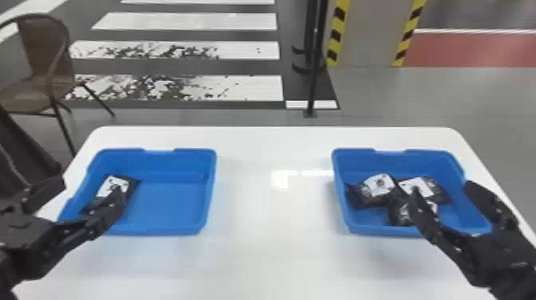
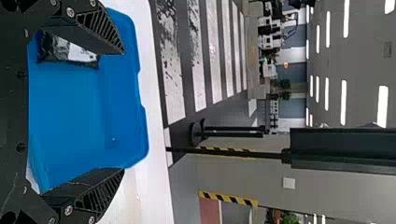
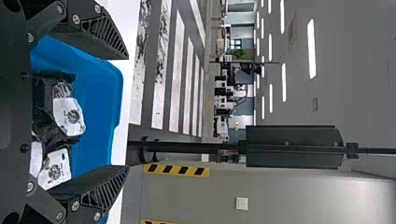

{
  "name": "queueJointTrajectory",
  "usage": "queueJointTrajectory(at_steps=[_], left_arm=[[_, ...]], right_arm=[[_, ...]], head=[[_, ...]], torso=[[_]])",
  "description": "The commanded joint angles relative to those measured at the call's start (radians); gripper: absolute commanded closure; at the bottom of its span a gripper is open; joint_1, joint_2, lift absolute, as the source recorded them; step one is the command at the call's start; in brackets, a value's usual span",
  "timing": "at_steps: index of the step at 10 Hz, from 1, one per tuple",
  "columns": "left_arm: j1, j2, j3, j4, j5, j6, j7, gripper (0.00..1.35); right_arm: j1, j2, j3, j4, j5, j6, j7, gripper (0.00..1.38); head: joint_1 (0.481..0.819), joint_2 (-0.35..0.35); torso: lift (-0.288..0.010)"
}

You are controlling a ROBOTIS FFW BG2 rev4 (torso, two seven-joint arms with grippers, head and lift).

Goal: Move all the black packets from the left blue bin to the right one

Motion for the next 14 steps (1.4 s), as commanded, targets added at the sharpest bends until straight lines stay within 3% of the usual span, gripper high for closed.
queueJointTrajectory(at_steps=[1, 2, 6, 8, 14], left_arm=[[-0.068, 0.008, 0.032, 0.068, -0.068, 0.046, 0.003, 0.15], [-0.132, 0.013, 0.044, 0.132, -0.118, 0.058, 0.006, 0.15], [-0.392, 0.083, -0.024, 0.456, -0.245, 0.173, 0.012, 0.15], [-0.488, 0.096, -0.066, 0.598, -0.281, 0.239, 0.017, 0.15], [-0.650, 0.126, -0.169, 0.797, -0.347, 0.320, 0.026, 0.15]], right_arm=[[0.084, 0.002, 0.019, -0.077, -0.026, 0.000, 0.000, 0.19], [0.129, 0.004, 0.031, -0.108, -0.044, 0.000, -0.001, 0.19], [0.156, 0.007, 0.049, -0.123, -0.066, 0.027, 0.000, 0.19], [0.153, 0.007, 0.057, -0.116, -0.076, 0.032, 0.000, 0.19], [0.133, 0.007, 0.067, -0.091, -0.088, 0.042, 0.014, 0.19]], head=[[0.695, 0.069], [0.695, 0.120], [0.695, 0.239], [0.695, 0.251], [0.695, 0.229]], torso=[[-0.140], [-0.140], [-0.140], [-0.140], [-0.140]])
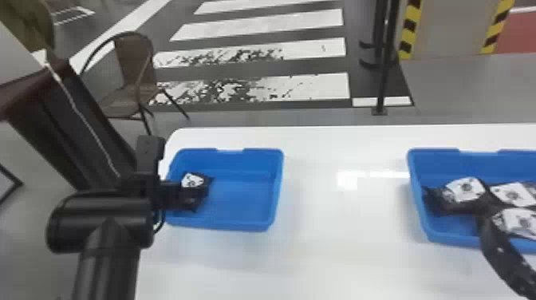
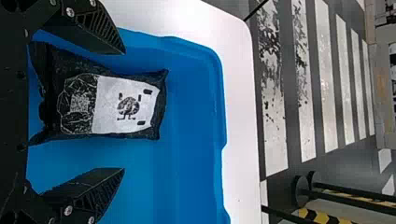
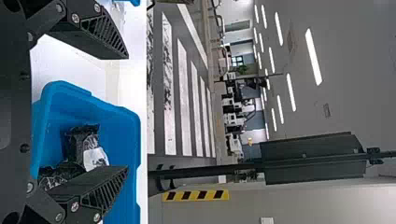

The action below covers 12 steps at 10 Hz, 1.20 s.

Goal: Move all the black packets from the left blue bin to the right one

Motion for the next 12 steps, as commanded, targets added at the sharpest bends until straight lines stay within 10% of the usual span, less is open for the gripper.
queueJointTrajectory(at_steps=[1, 4, 8, 10, 12], left_arm=[[-0.018, 0.005, -0.022, 0.029, -0.001, 0.031, 0.000, 0.15], [-0.062, 0.012, -0.054, 0.096, -0.003, 0.083, -0.002, 0.28], [-0.059, 0.019, -0.082, 0.096, -0.031, 0.063, -0.020, 1.17], [-0.047, 0.019, -0.088, 0.083, -0.057, 0.034, -0.052, 1.17], [0.085, 0.007, -0.084, -0.172, -0.037, 0.026, -0.060, 1.17]], right_arm=[[-0.004, 0.000, 0.001, 0.007, -0.004, 0.001, 0.003, 0.19], [-0.011, 0.000, 0.007, 0.022, -0.016, 0.003, 0.008, 0.19], [-0.013, 0.000, 0.007, 0.029, -0.034, 0.011, 0.009, 0.19], [-0.011, 0.000, 0.007, 0.029, -0.040, 0.013, 0.012, 0.19], [-0.018, 0.000, 0.007, 0.024, -0.046, 0.018, 0.023, 0.19]], head=[[0.695, 0.229], [0.695, 0.221], [0.695, 0.210], [0.695, 0.207], [0.695, 0.202]], torso=[[-0.140], [-0.140], [-0.140], [-0.140], [-0.140]])
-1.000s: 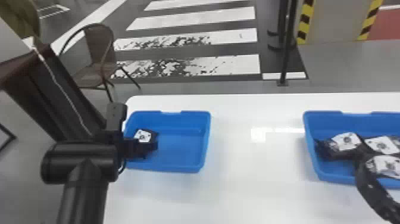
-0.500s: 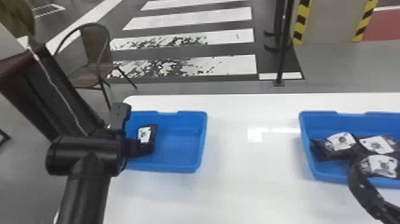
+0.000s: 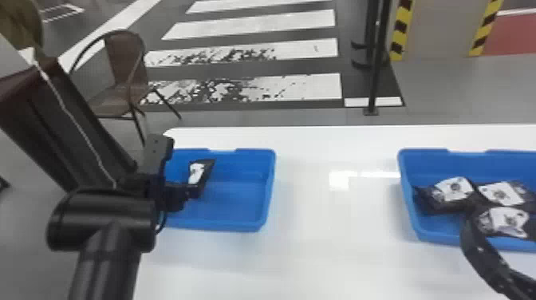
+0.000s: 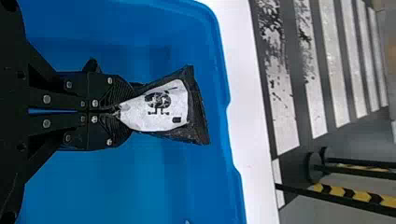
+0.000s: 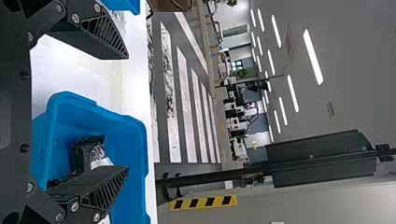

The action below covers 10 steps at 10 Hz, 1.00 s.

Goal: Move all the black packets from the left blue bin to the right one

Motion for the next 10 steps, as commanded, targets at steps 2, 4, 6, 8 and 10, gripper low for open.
queueJointTrajectory(at_steps=[2, 4, 6, 8, 10], left_arm=[[0.170, -0.028, -0.033, -0.323, 0.060, -0.067, 0.001, 1.17], [0.249, -0.035, -0.115, -0.465, 0.134, -0.123, 0.001, 1.17], [0.276, -0.038, -0.191, -0.514, 0.191, -0.152, 0.001, 1.17], [0.264, -0.032, -0.264, -0.514, 0.237, -0.175, 0.001, 1.17], [0.237, -0.018, -0.330, -0.512, 0.273, -0.189, 0.002, 1.17]], right_arm=[[-0.041, -0.002, 0.004, -0.004, -0.023, 0.039, 0.048, 0.19], [-0.109, -0.015, 0.048, 0.023, -0.065, 0.085, 0.094, 0.19], [-0.185, -0.048, 0.124, 0.040, -0.106, 0.122, 0.112, 0.19], [-0.271, -0.058, 0.185, 0.089, -0.156, 0.124, 0.115, 0.19], [-0.328, -0.066, 0.231, 0.121, -0.196, 0.124, 0.114, 0.19]], head=[[0.695, 0.179], [0.695, 0.133], [0.695, 0.077], [0.695, 0.057], [0.695, 0.032]], torso=[[-0.140], [-0.140], [-0.140], [-0.140], [-0.140]])
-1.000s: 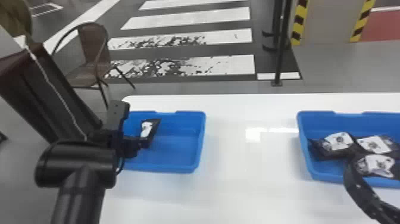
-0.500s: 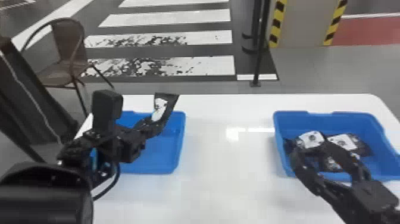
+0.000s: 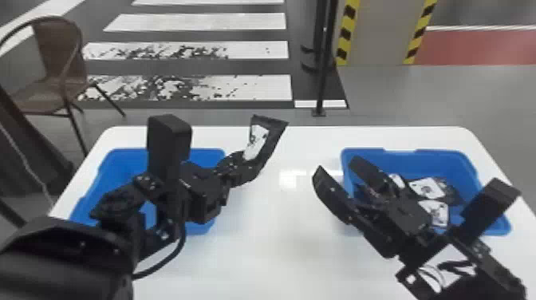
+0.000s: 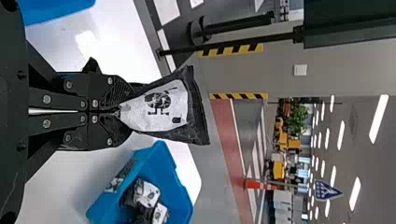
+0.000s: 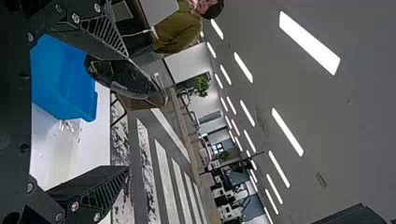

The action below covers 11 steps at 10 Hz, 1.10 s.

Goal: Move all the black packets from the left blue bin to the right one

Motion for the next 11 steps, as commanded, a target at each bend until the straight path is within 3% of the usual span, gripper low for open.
queueJointTrajectory(at_steps=[1, 6, 7, 8, 9, 11], left_arm=[[-0.017, 0.008, -0.048, 0.005, 0.025, -0.009, 0.001, 1.17], [-0.056, 0.025, -0.149, 0.041, 0.095, -0.022, 0.004, 1.17], [-0.059, 0.025, -0.151, 0.044, 0.099, -0.026, 0.004, 1.17], [-0.061, 0.025, -0.155, 0.046, 0.101, -0.029, 0.004, 1.17], [-0.061, 0.025, -0.153, 0.046, 0.103, -0.029, 0.004, 1.17], [-0.061, 0.027, -0.153, 0.046, 0.107, -0.031, 0.004, 1.17]], right_arm=[[-0.044, -0.008, 0.034, 0.044, -0.037, 0.000, -0.001, 0.19], [-0.112, -0.013, 0.048, 0.078, -0.054, -0.005, -0.028, 0.20], [-0.117, -0.013, 0.048, 0.088, -0.056, -0.005, -0.028, 0.39], [-0.120, -0.013, 0.050, 0.095, -0.056, -0.005, -0.030, 0.89], [-0.120, -0.013, 0.048, 0.098, -0.054, -0.007, -0.034, 1.28], [-0.120, -0.013, 0.048, 0.102, -0.052, -0.032, -0.036, 1.28]], head=[[0.695, 0.019], [0.695, -0.046], [0.695, -0.059], [0.695, -0.066], [0.695, -0.067], [0.695, -0.072]], torso=[[-0.140], [-0.140], [-0.140], [-0.140], [-0.140], [-0.140]])
